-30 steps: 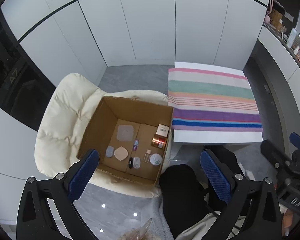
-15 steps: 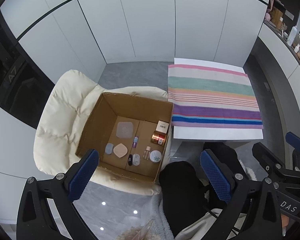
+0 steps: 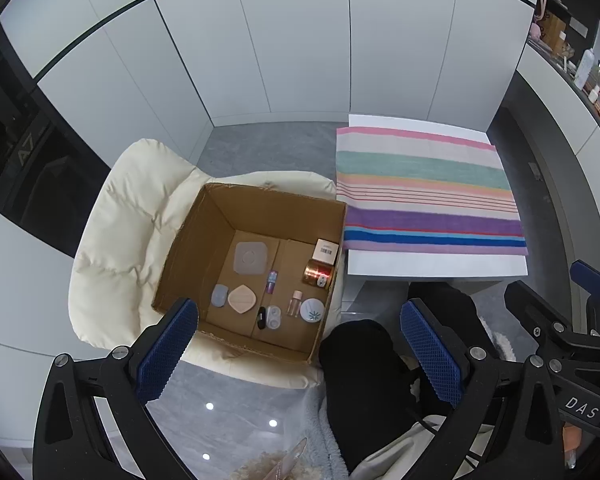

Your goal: Organize objects

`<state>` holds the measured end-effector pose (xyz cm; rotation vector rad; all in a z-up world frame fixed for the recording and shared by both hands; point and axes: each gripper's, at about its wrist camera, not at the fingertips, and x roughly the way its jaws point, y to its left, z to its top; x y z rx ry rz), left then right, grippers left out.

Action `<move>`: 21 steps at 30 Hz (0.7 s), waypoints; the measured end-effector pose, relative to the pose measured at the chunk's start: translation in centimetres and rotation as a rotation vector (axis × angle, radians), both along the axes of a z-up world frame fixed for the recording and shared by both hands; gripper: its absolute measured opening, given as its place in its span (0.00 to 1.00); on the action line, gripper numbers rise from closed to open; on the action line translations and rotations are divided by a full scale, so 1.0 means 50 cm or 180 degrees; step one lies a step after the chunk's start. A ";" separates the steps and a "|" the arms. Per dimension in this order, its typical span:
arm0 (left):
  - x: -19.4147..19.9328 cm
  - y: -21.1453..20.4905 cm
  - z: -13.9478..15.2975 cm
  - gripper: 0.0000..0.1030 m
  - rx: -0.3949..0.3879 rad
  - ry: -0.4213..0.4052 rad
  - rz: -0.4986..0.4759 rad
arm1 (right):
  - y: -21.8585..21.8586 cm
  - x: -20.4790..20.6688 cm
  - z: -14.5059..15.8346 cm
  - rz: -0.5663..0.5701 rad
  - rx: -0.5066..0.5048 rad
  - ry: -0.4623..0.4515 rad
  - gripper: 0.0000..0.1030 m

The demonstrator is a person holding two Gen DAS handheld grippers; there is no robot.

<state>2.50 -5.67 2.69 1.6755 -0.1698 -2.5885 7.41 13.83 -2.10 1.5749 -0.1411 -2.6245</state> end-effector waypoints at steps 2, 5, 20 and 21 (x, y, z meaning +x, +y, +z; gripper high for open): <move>-0.001 -0.001 -0.001 0.99 0.0001 -0.0008 0.0000 | 0.000 0.000 0.000 0.0004 -0.0001 0.0002 1.00; -0.002 -0.002 -0.003 0.99 -0.0001 -0.0018 -0.0007 | 0.001 0.000 -0.002 0.0005 0.0000 -0.0006 1.00; -0.002 -0.006 -0.007 0.99 -0.0009 -0.0032 0.0005 | -0.008 0.007 -0.013 0.0020 0.0000 -0.0030 1.00; -0.002 -0.006 -0.007 0.99 -0.0008 -0.0032 0.0004 | -0.008 0.008 -0.013 0.0021 0.0003 -0.0030 1.00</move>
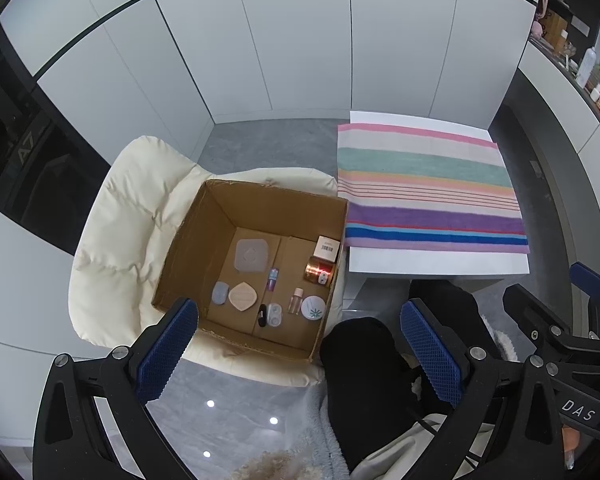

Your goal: Organize objects

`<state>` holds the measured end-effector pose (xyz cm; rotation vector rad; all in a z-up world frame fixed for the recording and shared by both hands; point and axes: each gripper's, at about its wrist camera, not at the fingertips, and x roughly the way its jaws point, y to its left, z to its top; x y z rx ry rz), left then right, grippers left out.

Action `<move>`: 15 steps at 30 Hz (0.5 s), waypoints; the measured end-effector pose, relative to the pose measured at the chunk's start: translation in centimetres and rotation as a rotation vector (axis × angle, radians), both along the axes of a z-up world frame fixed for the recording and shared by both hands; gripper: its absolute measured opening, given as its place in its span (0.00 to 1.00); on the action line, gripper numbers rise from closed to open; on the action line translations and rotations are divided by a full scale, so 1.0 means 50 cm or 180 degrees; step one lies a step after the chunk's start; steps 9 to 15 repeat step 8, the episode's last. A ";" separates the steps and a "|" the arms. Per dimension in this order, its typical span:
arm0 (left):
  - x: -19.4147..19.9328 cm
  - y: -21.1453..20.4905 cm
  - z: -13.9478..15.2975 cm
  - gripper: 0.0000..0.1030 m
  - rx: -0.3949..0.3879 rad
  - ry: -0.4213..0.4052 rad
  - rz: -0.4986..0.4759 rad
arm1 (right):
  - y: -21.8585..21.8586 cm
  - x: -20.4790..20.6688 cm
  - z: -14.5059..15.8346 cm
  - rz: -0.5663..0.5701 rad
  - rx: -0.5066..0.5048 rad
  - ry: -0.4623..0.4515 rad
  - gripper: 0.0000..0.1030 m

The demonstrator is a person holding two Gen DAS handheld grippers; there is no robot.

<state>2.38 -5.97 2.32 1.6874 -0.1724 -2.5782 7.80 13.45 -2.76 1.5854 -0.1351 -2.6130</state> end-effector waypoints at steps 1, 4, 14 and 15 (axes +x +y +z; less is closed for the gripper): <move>0.000 0.000 0.000 0.99 0.0000 0.0001 -0.0001 | 0.001 -0.001 0.000 0.0000 -0.0006 -0.0002 1.00; 0.001 0.002 -0.001 0.99 -0.0024 0.0028 0.0006 | 0.000 -0.001 -0.003 0.0002 -0.0015 -0.0020 1.00; 0.001 0.004 -0.005 0.99 -0.0041 0.0026 0.0012 | 0.003 -0.001 -0.006 0.0006 -0.0029 -0.0032 1.00; 0.001 0.004 -0.005 0.99 -0.0041 0.0026 0.0012 | 0.003 -0.001 -0.006 0.0006 -0.0029 -0.0032 1.00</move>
